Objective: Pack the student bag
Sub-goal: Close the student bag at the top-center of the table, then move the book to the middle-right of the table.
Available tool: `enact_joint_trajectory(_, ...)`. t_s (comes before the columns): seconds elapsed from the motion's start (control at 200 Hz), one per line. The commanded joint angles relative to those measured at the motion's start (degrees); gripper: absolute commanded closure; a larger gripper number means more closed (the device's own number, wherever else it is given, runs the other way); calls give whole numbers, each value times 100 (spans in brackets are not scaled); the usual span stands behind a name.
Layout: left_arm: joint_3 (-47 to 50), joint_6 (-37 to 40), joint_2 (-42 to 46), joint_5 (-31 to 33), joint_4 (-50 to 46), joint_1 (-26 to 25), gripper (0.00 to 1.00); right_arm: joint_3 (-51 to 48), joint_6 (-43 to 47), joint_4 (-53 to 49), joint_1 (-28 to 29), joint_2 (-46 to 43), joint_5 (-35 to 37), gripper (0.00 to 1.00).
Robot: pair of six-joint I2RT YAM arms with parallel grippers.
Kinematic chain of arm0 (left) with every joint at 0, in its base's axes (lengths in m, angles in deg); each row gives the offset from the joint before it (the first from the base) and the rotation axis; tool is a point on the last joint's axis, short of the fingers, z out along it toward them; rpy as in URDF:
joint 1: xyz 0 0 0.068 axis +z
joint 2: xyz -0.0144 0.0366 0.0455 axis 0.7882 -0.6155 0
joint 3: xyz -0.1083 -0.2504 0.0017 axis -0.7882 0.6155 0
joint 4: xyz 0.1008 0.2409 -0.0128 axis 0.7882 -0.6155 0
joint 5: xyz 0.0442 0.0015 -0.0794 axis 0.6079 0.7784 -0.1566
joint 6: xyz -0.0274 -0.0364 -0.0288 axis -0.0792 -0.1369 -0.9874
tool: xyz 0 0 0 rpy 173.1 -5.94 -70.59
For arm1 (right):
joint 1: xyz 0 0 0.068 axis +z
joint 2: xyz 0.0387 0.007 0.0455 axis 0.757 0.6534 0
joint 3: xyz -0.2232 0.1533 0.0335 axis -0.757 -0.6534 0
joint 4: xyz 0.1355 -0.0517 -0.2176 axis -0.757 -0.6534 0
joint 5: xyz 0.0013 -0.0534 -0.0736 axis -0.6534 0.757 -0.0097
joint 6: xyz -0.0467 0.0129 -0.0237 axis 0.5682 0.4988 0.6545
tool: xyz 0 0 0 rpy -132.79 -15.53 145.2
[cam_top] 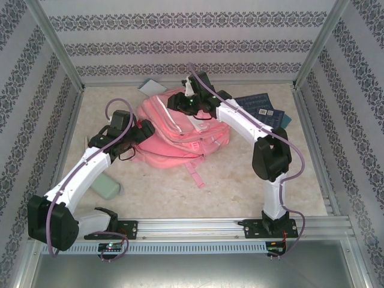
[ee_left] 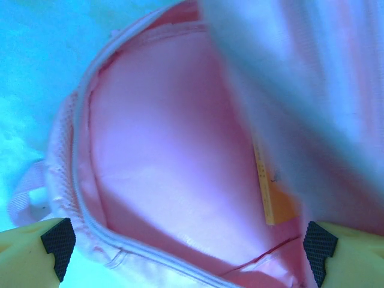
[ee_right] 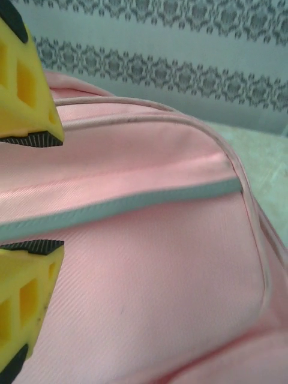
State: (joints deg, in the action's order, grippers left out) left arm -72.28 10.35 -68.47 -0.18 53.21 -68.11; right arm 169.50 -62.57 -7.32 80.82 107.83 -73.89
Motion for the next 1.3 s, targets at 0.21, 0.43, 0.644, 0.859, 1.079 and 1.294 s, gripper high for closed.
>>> enact_joint_trajectory(0.21,-735,692,21,-103,-482,-14,1,-1970,505,80,-806,-1539,1434,43)
enact_joint_trajectory(0.43,-989,772,-206,-537,-311,-218,2,-2928,813,-111,-1880,-1951,2422,54)
enact_joint_trajectory(0.644,-1129,819,-439,-615,-250,-523,2,-3027,823,-323,-2831,-1506,2591,82)
enact_joint_trajectory(0.859,-1277,837,-663,-683,-248,-734,2,-2676,916,-775,-3261,-705,2526,94)
enact_joint_trajectory(1.079,-1311,881,-764,-733,-196,-831,2,-2461,1003,-1030,-3293,89,2237,100)
enact_joint_trajectory(1.294,-1296,896,-831,-720,-164,-853,2,-2943,726,-972,-2958,-123,1858,100)
